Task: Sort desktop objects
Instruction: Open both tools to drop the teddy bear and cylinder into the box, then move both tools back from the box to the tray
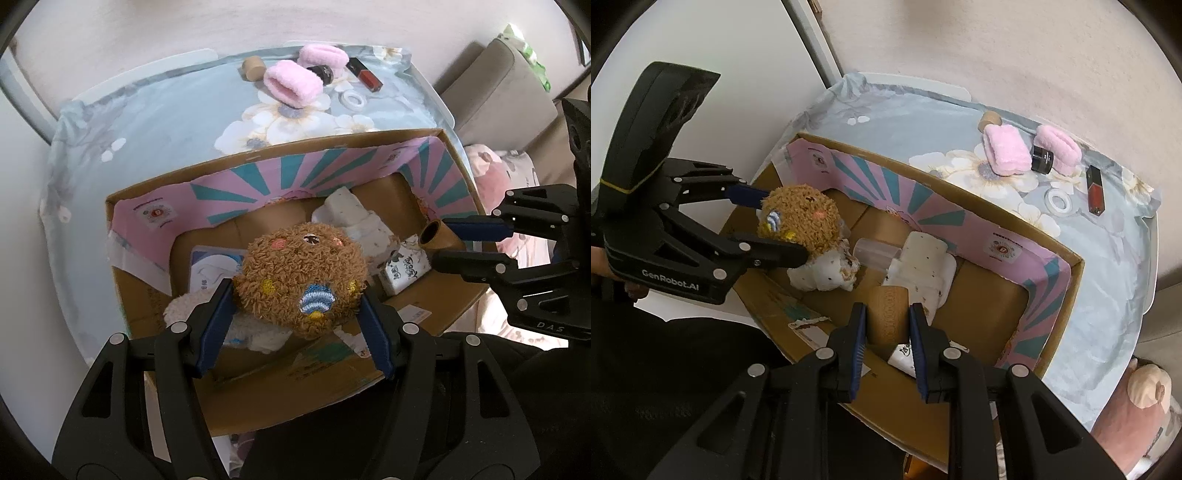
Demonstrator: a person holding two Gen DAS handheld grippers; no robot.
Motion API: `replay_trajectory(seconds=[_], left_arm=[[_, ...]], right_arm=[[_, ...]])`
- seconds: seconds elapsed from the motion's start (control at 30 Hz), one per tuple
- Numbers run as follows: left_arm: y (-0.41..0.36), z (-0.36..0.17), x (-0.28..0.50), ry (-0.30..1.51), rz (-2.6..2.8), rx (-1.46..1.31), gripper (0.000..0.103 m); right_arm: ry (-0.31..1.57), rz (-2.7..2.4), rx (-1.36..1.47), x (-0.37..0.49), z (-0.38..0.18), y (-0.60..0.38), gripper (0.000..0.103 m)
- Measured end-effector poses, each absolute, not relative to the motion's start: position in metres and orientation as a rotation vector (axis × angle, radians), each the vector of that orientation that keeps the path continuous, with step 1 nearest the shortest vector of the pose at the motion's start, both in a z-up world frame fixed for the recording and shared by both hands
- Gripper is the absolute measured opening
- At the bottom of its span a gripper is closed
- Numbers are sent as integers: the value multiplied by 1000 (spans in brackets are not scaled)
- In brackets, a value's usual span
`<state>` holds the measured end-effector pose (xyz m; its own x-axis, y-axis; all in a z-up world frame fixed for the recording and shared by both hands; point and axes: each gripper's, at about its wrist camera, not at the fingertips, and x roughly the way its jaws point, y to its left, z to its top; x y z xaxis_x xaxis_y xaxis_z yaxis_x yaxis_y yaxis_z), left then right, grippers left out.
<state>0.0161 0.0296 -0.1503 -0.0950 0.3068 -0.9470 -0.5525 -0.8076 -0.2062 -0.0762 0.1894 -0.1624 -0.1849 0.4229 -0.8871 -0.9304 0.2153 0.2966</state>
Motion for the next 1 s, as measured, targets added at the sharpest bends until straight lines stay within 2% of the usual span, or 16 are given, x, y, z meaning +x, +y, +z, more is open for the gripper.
replay_trajectory(seconds=[0.13, 0.17, 0.2, 0.23, 0.3, 0.33, 0.37, 1.0], left_arm=[[29, -149, 14, 253, 1963, -1606, 65], [29, -147, 14, 241, 1976, -1595, 74], [30, -146, 13, 235, 1975, -1599, 91], [30, -146, 13, 233, 1968, -1603, 102], [32, -142, 14, 230, 1963, -1582, 103], [32, -140, 15, 235, 1968, -1569, 103], [33, -140, 15, 241, 1971, -1568, 103], [27, -104, 4, 236, 2109, -1447, 103]], right_arm=[[1183, 1338, -576, -76, -162, 190, 21], [1178, 1332, -578, -76, -161, 190, 22], [1161, 1325, -585, -77, -161, 191, 22], [1152, 1326, -589, -77, -160, 191, 22], [1157, 1343, -605, -79, -160, 193, 40], [1147, 1343, -612, -79, -159, 194, 66], [1129, 1345, -619, -80, -157, 194, 84], [1088, 1328, -595, -65, -134, 196, 84]])
